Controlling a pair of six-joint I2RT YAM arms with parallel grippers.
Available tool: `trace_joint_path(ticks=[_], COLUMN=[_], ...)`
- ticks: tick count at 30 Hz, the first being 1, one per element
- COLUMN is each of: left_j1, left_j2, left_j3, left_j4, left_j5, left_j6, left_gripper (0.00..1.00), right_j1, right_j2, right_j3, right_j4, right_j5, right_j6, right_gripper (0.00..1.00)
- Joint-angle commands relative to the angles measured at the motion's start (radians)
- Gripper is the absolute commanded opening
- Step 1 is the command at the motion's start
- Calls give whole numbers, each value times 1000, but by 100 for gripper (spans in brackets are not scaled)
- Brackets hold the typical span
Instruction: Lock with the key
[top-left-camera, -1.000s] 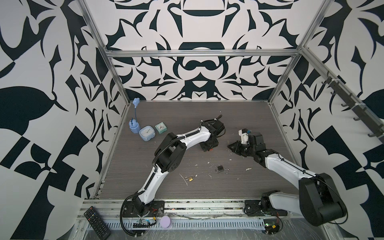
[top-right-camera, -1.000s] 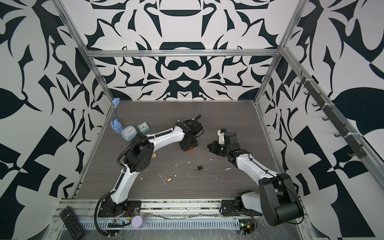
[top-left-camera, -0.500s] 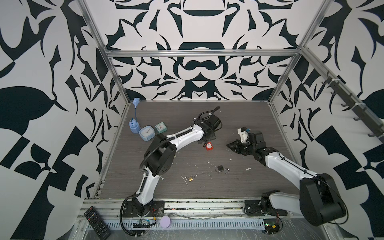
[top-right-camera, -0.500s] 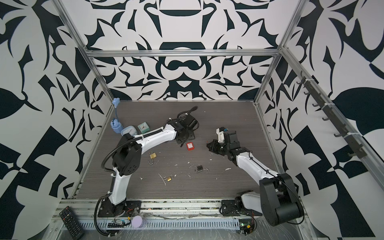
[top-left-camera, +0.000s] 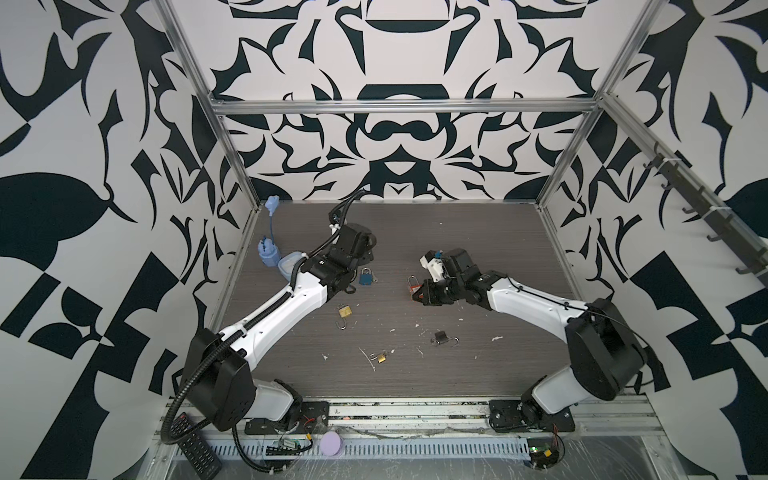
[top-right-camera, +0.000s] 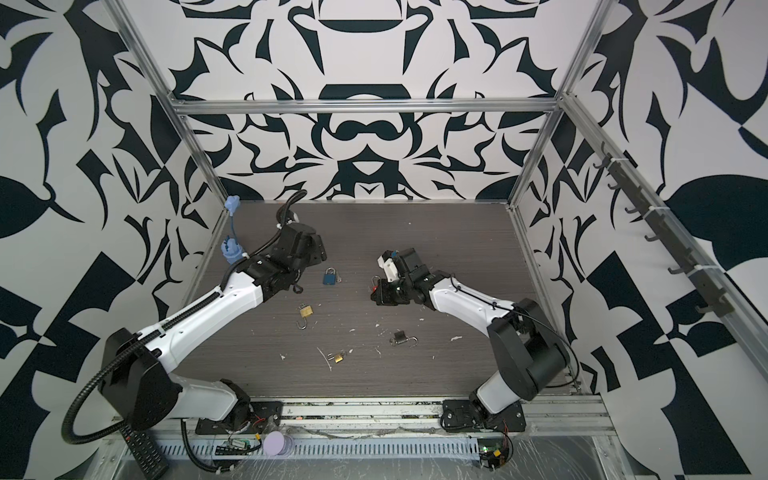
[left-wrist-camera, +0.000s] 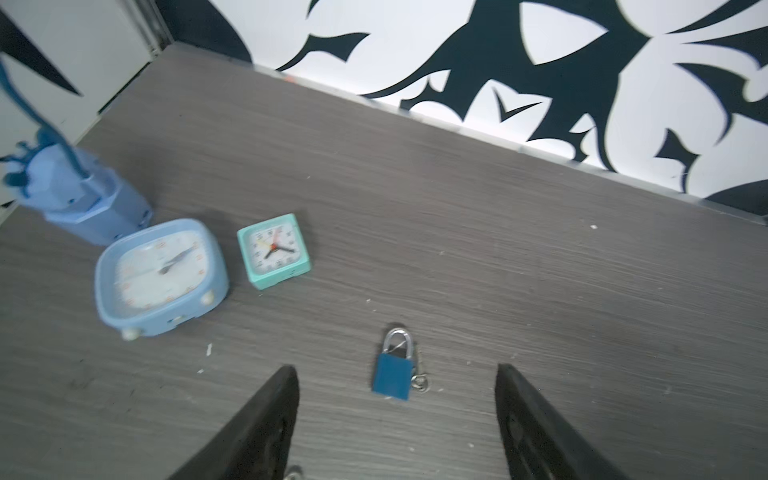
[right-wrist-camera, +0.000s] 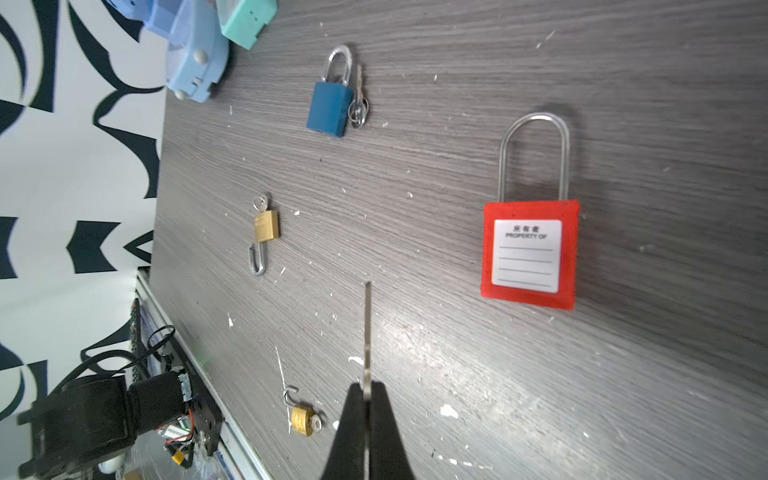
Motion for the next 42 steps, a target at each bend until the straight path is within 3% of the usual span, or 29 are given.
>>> trace_joint_path(ticks=[1, 10, 20, 31, 42], left_j1=[8, 8, 8, 16, 26], left_j2=[-65, -59, -64, -68, -63], left_j3=[-73, -104, -129, -133, -137], left_j4=[53, 13, 37, 47, 60], left_j5=[2, 27, 37, 44, 59], left_j6=[-5, -30, -8, -10, -15], left_gripper=[77, 78, 79, 79, 79], right_j1=[18, 71, 101, 113, 115], right_j2=[38, 173, 241, 293, 313], right_j3=[83, 226, 275, 315, 331], right_j4=[-60, -167, -206, -227, -235], right_j5=[68, 234, 390, 430, 434], right_j6=[-3, 18, 40, 47, 48], right_gripper=[0, 0, 0, 0, 12])
